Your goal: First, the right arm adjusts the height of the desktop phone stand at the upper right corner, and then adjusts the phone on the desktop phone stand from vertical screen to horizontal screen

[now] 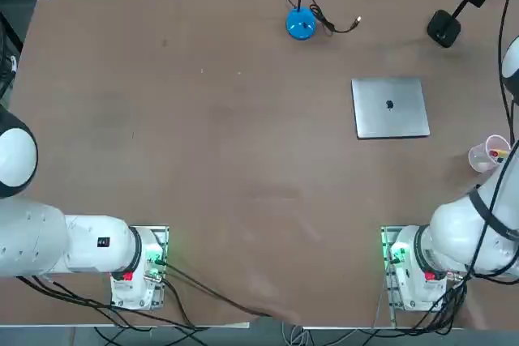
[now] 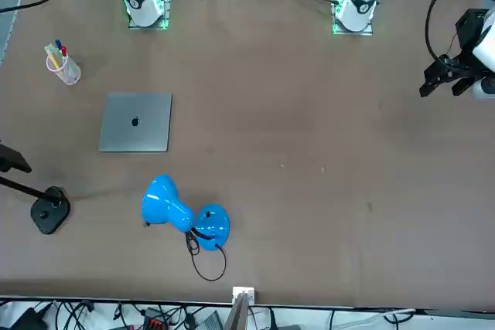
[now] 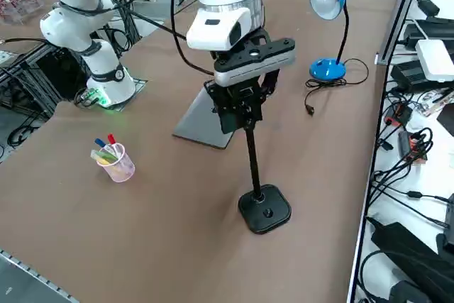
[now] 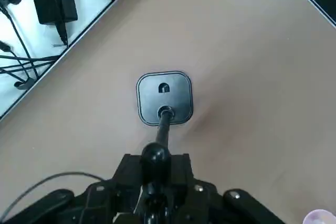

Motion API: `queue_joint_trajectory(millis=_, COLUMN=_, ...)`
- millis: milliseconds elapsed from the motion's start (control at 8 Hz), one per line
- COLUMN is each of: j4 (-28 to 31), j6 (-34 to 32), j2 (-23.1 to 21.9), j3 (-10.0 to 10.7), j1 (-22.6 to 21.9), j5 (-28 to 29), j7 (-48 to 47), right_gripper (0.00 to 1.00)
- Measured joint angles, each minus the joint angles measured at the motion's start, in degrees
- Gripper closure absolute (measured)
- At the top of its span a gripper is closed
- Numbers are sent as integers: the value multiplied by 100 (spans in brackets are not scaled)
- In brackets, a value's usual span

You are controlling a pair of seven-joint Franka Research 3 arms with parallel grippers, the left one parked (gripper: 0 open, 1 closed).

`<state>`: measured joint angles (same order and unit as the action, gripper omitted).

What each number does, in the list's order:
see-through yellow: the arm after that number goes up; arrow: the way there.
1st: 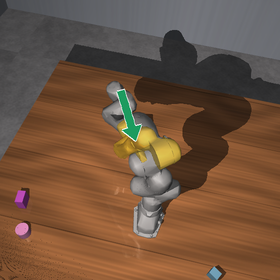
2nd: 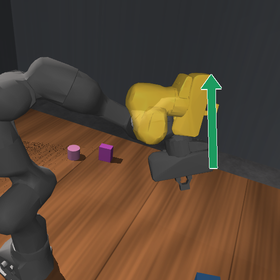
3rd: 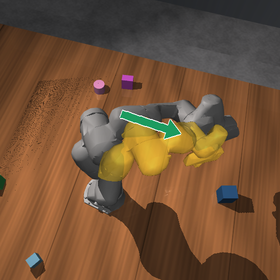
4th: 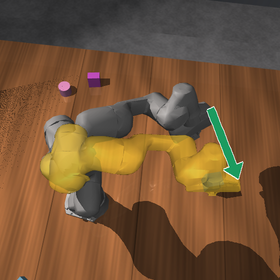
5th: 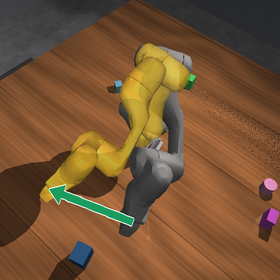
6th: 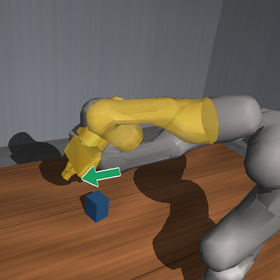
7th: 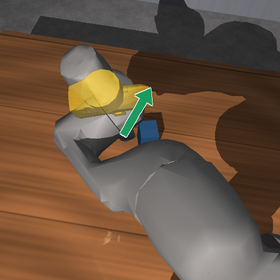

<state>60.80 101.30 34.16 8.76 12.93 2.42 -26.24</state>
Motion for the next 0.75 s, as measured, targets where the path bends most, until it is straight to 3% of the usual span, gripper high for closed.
queue_joint_trajectory(millis=750, j4=5, j6=172, j2=283, j3=-1, j1=-2, j5=0, j7=-30, right_gripper=71)
